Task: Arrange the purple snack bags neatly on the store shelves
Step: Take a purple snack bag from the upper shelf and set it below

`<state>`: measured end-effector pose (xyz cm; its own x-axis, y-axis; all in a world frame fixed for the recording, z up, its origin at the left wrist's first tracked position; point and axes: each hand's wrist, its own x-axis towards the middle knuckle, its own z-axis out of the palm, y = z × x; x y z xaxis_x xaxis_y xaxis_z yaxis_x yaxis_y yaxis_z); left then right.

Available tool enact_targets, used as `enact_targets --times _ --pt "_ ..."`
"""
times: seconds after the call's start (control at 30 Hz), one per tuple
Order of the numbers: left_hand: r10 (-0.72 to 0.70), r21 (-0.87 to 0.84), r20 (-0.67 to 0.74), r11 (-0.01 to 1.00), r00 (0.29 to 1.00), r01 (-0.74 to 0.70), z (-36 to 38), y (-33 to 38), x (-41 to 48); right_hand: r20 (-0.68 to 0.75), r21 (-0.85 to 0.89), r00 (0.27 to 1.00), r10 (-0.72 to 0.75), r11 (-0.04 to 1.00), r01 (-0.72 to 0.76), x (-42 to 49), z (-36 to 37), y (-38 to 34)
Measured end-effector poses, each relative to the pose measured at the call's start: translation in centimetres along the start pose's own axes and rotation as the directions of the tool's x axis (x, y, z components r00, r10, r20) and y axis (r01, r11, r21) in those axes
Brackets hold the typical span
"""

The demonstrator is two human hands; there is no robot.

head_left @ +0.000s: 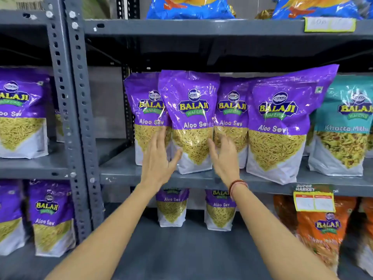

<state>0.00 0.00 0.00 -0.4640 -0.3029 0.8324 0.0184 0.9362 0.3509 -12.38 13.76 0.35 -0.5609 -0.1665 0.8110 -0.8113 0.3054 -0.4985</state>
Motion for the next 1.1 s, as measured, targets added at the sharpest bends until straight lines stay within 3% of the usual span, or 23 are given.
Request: enact_targets --times 0.17,0.4,0.6,0.8,0.97,1.1 --pt "-0.238 -0.141 0.172 0.954 0.956 0.263 2.1 -1.1 -1.9 0.126 0.108 0.97 0.208 0.969 -0.222 -2.0 1.6 0.7" --pt "-0.247 -0.18 0.24 0.939 0.939 0.293 2.7 -1.2 -1.3 0.202 0.217 0.936 0.29 0.918 -0.331 -1.7 1.1 0.2" --pt "-0.251 -0.351 0.24 0.878 0.938 0.325 1.1 -0.9 -2.5 0.259 0.27 0.928 0.269 0.902 -0.337 -2.7 -0.4 -0.1" --pt "-0.251 -0.489 0.222 0.807 0.942 0.33 -1.8 -0.8 -6.2 0.184 0.375 0.957 0.226 0.883 -0.281 -7.0 -2.7 -3.0" --pt "-0.234 -0.486 0.181 0.823 0.955 0.294 -3.9 -1.7 -10.0 0.152 0.407 0.959 0.239 0.869 -0.281 -11.5 -3.0 -4.8" --pt "-0.266 -0.452 0.229 0.823 0.936 0.344 -4.7 -3.2 -13.3 0.147 0.442 0.956 0.253 0.848 -0.292 -15.3 -1.7 -4.7"
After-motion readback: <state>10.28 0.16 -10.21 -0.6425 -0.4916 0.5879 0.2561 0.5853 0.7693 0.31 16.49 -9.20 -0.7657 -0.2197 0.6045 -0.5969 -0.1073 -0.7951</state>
